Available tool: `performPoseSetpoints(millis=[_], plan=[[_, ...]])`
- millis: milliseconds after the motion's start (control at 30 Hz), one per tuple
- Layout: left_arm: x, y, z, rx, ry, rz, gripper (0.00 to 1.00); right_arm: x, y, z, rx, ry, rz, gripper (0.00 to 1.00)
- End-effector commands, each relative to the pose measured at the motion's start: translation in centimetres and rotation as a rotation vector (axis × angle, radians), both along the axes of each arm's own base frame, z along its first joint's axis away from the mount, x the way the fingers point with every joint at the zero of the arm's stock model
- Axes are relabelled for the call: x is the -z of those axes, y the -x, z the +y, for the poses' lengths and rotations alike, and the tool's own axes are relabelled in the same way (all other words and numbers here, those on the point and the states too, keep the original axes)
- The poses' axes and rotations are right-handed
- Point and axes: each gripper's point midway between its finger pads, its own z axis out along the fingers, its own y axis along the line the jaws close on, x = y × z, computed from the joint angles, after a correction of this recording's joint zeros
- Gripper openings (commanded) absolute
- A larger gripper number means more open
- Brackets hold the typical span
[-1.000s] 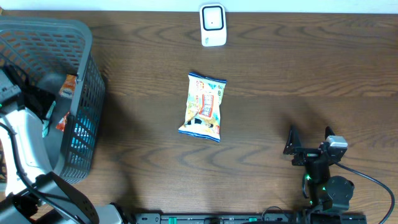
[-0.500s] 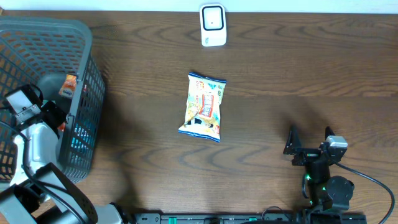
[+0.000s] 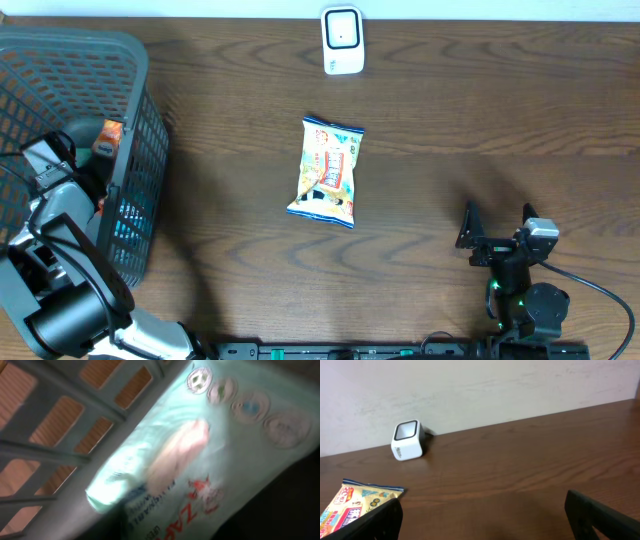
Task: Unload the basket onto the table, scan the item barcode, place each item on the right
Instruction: 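Grasp the pale green wet-wipe pack in the basket with the left gripper, then lift the green pack out and carry it toward the scanner, then hold the pale green wet-wipe pack in front of the white scanner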
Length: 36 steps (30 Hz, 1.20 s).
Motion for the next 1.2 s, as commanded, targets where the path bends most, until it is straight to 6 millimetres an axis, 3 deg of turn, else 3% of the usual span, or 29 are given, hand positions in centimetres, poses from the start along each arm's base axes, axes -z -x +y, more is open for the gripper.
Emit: performPoseSetpoints(millis=[0,133,233,333,433,633,767,933,1033,1167], plan=[[3.7,2.2,-1.2,0.036,0.057,0.13,0.07,0.0,0.0,0.1,-0.002,0.007,0.0,0.99],[2.0,1.8,-1.0,0.036,0.033,0.095,0.07,0.0,0.0,0.1,-0.002,0.007,0.0,0.99],[-0.9,1.3,-0.6,0.02,-0.004,0.024,0.08,0.0,0.0,0.1,-0.002,0.007,0.0,0.99],[-5.8,0.5,-0.1,-0.001,-0.07,-0.096,0.08,0.0,0.0,0.1,-0.002,0.007,0.0,0.99],[-12.2,0.1,0.1,-0.036,-0.149,-0.269,0.07,0.0,0.0,0.1,-0.002,0.007,0.0,0.99],[-23.2,1.6,-1.2,-0.179,-0.174,-0.69,0.07,0.0,0.0,0.1,-0.002,0.007,0.0,0.99],[-29.4,0.8,-6.3,0.002,-0.026,-0.958,0.08,0.0,0.0,0.1,-0.002,0.007,0.0,0.99],[-34.7,0.5,-16.9,0.431,0.273,-1.139,0.08,0.0,0.0,0.1,-0.002,0.007,0.0,0.99],[-36.0,1.0,-23.6,0.705,0.418,-1.14,0.08,0.0,0.0,0.1,-0.002,0.007,0.0,0.99],[-35.7,1.7,-31.4,1.017,0.538,-1.076,0.08,0.0,0.0,0.1,-0.002,0.007,0.0,0.99]])
